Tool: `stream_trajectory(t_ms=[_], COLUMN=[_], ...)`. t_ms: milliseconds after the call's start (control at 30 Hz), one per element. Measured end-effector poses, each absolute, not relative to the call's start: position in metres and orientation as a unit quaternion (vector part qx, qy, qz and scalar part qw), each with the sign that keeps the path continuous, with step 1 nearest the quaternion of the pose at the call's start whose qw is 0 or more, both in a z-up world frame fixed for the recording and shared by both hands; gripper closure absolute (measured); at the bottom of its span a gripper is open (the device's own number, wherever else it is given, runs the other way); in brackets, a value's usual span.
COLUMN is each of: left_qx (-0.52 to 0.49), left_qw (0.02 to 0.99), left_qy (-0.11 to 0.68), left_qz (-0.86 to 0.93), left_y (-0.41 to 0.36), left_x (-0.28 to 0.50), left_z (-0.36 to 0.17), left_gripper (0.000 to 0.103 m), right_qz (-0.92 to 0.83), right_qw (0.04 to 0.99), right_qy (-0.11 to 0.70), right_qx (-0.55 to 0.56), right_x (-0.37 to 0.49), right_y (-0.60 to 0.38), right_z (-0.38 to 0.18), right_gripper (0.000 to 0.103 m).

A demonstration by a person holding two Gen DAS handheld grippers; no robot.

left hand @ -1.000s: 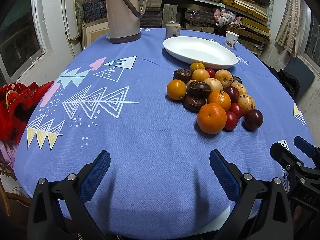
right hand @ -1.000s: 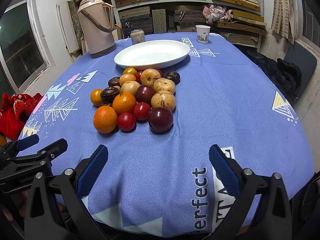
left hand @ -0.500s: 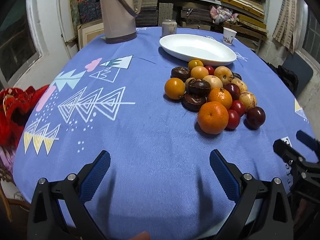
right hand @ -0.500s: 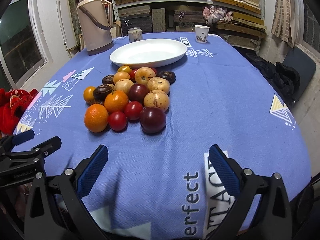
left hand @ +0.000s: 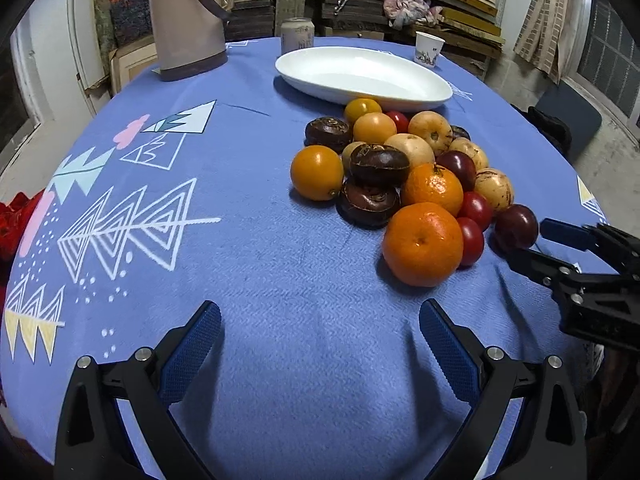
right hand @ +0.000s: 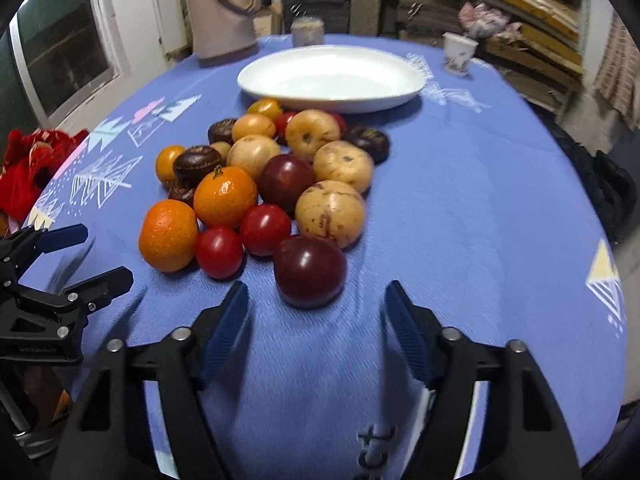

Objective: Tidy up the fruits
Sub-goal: 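Grasp a dark red plum with the right tool while the left tool grasps a large orange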

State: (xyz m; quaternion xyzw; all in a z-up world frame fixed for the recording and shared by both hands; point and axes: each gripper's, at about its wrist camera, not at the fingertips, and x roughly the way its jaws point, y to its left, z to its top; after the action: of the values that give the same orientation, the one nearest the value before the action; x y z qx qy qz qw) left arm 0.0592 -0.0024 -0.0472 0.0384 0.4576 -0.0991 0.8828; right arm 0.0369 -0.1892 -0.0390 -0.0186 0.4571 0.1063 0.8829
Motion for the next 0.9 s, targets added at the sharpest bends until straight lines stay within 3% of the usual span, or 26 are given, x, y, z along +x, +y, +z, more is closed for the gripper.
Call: stream_trajectory(t_ms=[67, 133, 167, 567, 833, 900], left_qx=[0.041, 0.041, 0.041, 0.038, 0.02, 0.015], left_qw=[0.882, 0.88, 0.878, 0.86, 0.869, 0.868], left_qy=[0.457, 0.459, 0.461, 0.49, 0.468, 0.471], left_qz=[-0.109, -0.118, -0.122, -0.135, -0.16, -0.155], left_y=[-0.003, -0.005, -0.005, -0.014, -0.035, -0.035], left_x=[0.061, 0.064, 0.065, 0.07, 0.072, 0.077], left_z=[-0.048, -0.05, -0.051, -0.056, -0.049, -0.05], left_gripper=[0.003, 0.003, 0.003, 0.003, 0.004, 0.013], right_qz=[0.116, 0.125, 0.129, 0.155, 0.166, 0.168], right_qw=[0.881, 0.876, 0.875, 0.877, 0.878, 0.878], right_qy=[0.459, 0.466, 0.466, 0.452, 0.445, 0.445], right_qx=[-0.019, -0.023, -0.023, 0.041, 0.052, 0.053], right_x=[0.041, 0.047, 0.048, 0.032, 0.019, 0.017], right_y=[-0.188, -0.185, -0.185, -0.213, -0.224, -0.226], right_z=[-0.04, -0.043, -0.044, -0.045, -0.046, -0.046], right_gripper=[0.042, 0.063, 0.064, 0.065, 0.065, 0.065])
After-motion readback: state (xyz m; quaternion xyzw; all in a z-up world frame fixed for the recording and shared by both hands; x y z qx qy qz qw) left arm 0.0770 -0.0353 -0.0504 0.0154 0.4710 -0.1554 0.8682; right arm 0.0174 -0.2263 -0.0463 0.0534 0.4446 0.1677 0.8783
